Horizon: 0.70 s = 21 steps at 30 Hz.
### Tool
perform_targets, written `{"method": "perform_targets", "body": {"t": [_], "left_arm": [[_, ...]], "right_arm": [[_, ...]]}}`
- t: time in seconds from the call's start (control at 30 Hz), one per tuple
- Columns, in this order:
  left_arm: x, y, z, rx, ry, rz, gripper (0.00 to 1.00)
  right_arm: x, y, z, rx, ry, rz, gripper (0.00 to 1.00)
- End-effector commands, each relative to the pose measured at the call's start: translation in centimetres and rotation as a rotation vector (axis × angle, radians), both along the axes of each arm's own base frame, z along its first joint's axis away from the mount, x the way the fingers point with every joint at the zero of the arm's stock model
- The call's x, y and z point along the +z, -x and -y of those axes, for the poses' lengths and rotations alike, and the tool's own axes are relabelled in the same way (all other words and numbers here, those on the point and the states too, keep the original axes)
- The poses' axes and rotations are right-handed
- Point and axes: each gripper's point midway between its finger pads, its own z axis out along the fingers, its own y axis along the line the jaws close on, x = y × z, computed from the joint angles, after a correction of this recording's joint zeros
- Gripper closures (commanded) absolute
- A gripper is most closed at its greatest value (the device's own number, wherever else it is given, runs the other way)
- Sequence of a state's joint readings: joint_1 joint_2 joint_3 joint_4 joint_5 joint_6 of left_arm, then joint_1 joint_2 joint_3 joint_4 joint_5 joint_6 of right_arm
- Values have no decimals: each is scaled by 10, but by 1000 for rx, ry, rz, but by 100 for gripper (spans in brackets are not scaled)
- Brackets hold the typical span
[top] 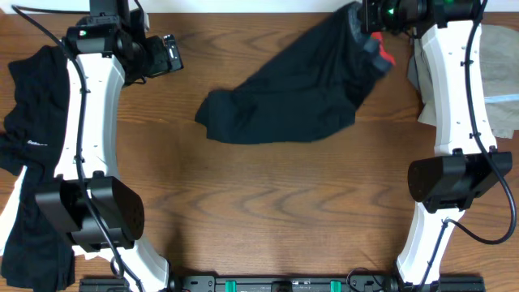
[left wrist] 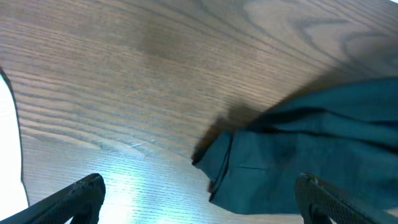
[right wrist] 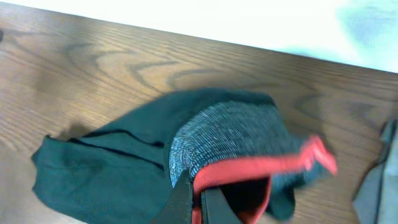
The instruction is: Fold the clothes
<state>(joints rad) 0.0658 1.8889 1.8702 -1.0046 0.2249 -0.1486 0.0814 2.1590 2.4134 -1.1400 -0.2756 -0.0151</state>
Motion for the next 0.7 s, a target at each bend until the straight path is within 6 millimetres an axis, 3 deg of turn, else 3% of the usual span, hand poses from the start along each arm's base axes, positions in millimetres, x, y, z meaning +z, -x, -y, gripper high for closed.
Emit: {"method": "perform_targets", "body": {"t": [0.0,0.13,0.27,0.67], "left_arm": [[-3,3,-3,-19,-20,-11,2],[-3,3,-3,-29,-25,-9,2],[-3,3,-3,-29,-25,-10,2],[-2,1,-3,-32,-28,1,1]], "right_arm": [[7,-6,16,-63,63,35,99],[13,-16,20,-70,55,80,99],[37,-13,15,-55,36,132,99],[157,38,11,-16,-7,383,99]]}}
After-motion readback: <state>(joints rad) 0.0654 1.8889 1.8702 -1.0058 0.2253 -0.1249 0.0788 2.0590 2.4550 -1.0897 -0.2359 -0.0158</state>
